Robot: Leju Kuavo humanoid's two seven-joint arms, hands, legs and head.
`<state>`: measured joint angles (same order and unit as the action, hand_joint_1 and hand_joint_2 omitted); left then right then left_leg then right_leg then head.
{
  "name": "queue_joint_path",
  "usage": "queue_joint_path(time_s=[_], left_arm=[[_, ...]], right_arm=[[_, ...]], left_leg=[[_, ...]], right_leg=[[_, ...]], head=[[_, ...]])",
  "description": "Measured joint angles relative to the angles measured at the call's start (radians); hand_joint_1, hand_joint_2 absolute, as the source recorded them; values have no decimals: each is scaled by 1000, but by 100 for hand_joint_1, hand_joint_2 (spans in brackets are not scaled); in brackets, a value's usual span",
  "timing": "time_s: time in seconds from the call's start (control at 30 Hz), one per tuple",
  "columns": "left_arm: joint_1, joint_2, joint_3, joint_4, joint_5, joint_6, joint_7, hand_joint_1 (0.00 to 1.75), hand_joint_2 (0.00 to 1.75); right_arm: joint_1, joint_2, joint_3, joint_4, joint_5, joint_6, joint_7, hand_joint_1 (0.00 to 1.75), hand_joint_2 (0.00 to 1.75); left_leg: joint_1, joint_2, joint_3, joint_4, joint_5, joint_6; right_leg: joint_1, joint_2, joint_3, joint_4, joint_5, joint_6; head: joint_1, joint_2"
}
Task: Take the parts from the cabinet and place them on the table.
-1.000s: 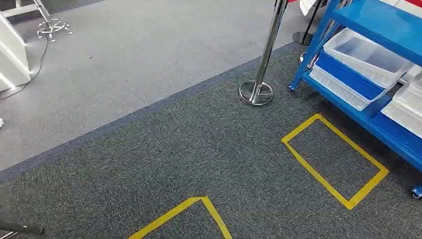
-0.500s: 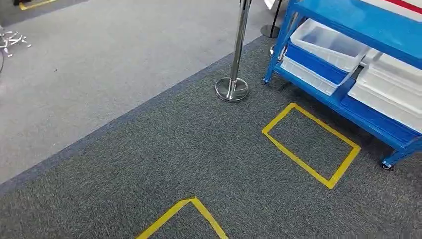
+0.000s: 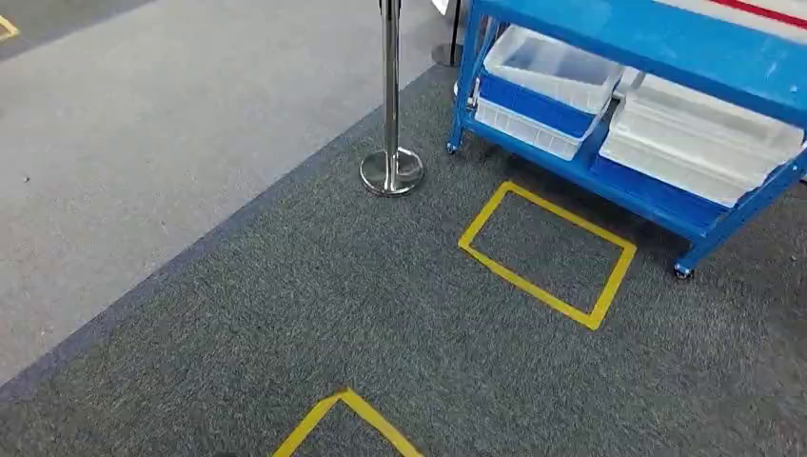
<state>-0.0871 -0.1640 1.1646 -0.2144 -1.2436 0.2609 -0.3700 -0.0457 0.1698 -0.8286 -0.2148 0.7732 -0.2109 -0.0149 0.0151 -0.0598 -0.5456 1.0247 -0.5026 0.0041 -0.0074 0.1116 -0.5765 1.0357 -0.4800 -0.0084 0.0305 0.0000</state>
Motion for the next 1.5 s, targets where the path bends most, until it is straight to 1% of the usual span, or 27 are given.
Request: queue_joint_path(time_s=[0.07,0.1,0.13,0.17,0.23,0.27,0.3,0.33,0.4,0.43,0.47,0.57,0.6,0.67,0.73,0.77,0.83,0.9,0.93,1.07,1.13,1.23,1.27,1.3,1.37,1.43,1.5], left_arm=[[-3,0,0,0,-2,0,0,0,0],[-3,-3,0,0,-2,-1,0,0,0],[-2,-2,0,0,-2,-2,0,0,0],[-1,-2,0,0,-2,-2,0,0,0],[2,-2,0,0,-2,-3,0,0,0],[3,-2,0,0,-2,-3,0,0,0],[3,-2,0,0,-2,-5,1,0,0],[2,-2,0,0,-2,-6,1,0,0],[1,-3,0,0,-2,-6,1,0,0],[2,-3,0,0,-2,-6,1,0,0],[1,-3,0,0,-2,-6,1,0,0],[-5,-3,0,0,-2,-8,2,0,0],[-7,-3,0,0,-3,-8,2,0,0],[-5,-2,0,0,-3,-8,1,0,0],[-1,-2,0,0,-5,-12,0,0,0],[0,-2,0,0,-5,-13,0,0,0],[3,-2,0,0,-5,-13,-1,0,0],[2,0,0,0,-5,-13,-1,0,0],[1,2,0,0,-5,-13,-2,0,0],[-2,2,-1,0,-6,-14,-2,0,0],[-2,1,-1,0,-6,-14,-2,0,0],[-2,2,-1,0,-6,-14,-2,0,0],[-1,2,-1,0,-6,-15,-2,0,0],[-1,2,-1,0,-6,-17,-2,0,0],[-1,2,-1,0,-7,-24,-3,0,0],[-1,1,-1,0,-9,-27,-3,0,0],[-1,1,-2,0,-9,-29,-3,0,0]], right_arm=[[7,0,0,1,0,0,1,0,0],[7,-1,0,1,1,0,1,0,0],[6,-1,0,1,1,0,1,0,0],[4,-1,0,1,1,0,2,0,0],[2,-1,0,1,2,1,3,0,0],[2,-1,0,1,2,1,3,0,0],[3,-1,0,1,2,1,5,0,0],[4,-1,0,2,2,0,7,0,0],[5,-2,0,2,2,0,7,0,0],[4,-2,0,2,3,0,7,0,0],[0,-2,0,2,3,0,7,0,0],[2,-2,0,2,10,-2,11,0,0],[1,-2,0,2,12,-3,14,0,0],[0,-2,0,2,18,-3,24,0,0],[-3,-2,3,2,28,-3,38,0,0],[-3,-2,6,2,32,-1,42,0,0],[-2,-2,10,3,37,1,48,0,0],[-2,-2,15,3,38,1,50,0,0],[-2,-2,15,3,38,1,50,0,0],[-3,-2,18,3,38,1,50,0,0],[-1,-2,19,3,38,1,50,0,0],[-2,-2,21,3,38,1,50,0,0],[-1,-2,22,4,38,1,50,0,0],[-1,-2,23,4,39,2,52,0,0],[0,-2,24,5,41,4,55,0,0],[-1,-2,24,6,47,9,58,0,0],[-3,-2,25,6,49,16,60,0,0]], left_leg=[[-2,17,5,-6,7,16],[9,31,9,-19,14,26],[6,42,13,-24,16,32],[5,54,13,-25,16,38],[2,80,12,-25,13,40],[1,95,13,-24,11,40],[1,107,15,-24,9,39],[1,118,18,-24,6,38],[1,138,32,-24,-2,30],[0,146,37,-24,-6,25],[-8,155,37,-21,-12,18],[-8,183,48,-27,-15,5],[-11,192,49,-26,-22,-1],[-3,110,25,44,-71,-7],[-1,77,-59,212,-147,-13],[-1,72,-93,275,-164,-16],[-1,71,-103,266,-119,-16],[-1,70,-34,93,-10,-11],[-1,68,-6,13,15,-7],[-10,64,-2,1,7,13],[-2,69,2,-13,19,32],[-3,72,-4,-14,21,39],[-4,73,-5,-14,20,39],[-4,74,-4,-13,20,39],[-4,73,-1,-13,19,38],[-4,73,5,-13,16,34],[-9,73,2,-10,13,23]], right_leg=[[-3,19,-3,-8,7,16],[-5,19,-2,-2,3,18],[1,-43,-13,25,-18,23],[1,-79,-45,88,-58,28],[-3,-99,-123,244,-128,37],[-6,-101,-152,300,-141,40],[-8,-102,-155,302,-126,42],[-8,-106,-133,259,-92,42],[-6,-132,-35,74,1,34],[1,-185,2,0,15,23],[15,-206,6,-9,5,14],[16,-166,-4,-8,6,3],[3,-154,8,-22,13,-6],[0,-144,12,-29,15,-14],[1,-129,11,-29,14,-22],[2,-120,11,-28,13,-23],[2,-103,14,-23,11,-23],[0,-91,17,-14,3,-17],[0,-88,15,-7,-2,-11],[4,-85,10,-6,0,9],[0,-91,8,9,-14,23],[-3,-100,-84,204,-127,35],[-3,-100,-118,275,-152,37],[-5,-101,-135,310,-151,38],[-6,-102,-93,224,-83,35],[-4,-108,2,34,4,22],[7,-112,16,-10,-5,11]], head=[[0,0],[-1,0],[4,0],[8,0],[8,0],[8,0],[8,0],[8,0],[8,0],[8,0],[8,0],[6,0],[6,0],[0,0],[0,0],[0,0],[0,0],[-1,0],[0,0],[1,0],[1,0],[2,0],[2,0],[2,0],[2,0],[2,0],[1,0]])
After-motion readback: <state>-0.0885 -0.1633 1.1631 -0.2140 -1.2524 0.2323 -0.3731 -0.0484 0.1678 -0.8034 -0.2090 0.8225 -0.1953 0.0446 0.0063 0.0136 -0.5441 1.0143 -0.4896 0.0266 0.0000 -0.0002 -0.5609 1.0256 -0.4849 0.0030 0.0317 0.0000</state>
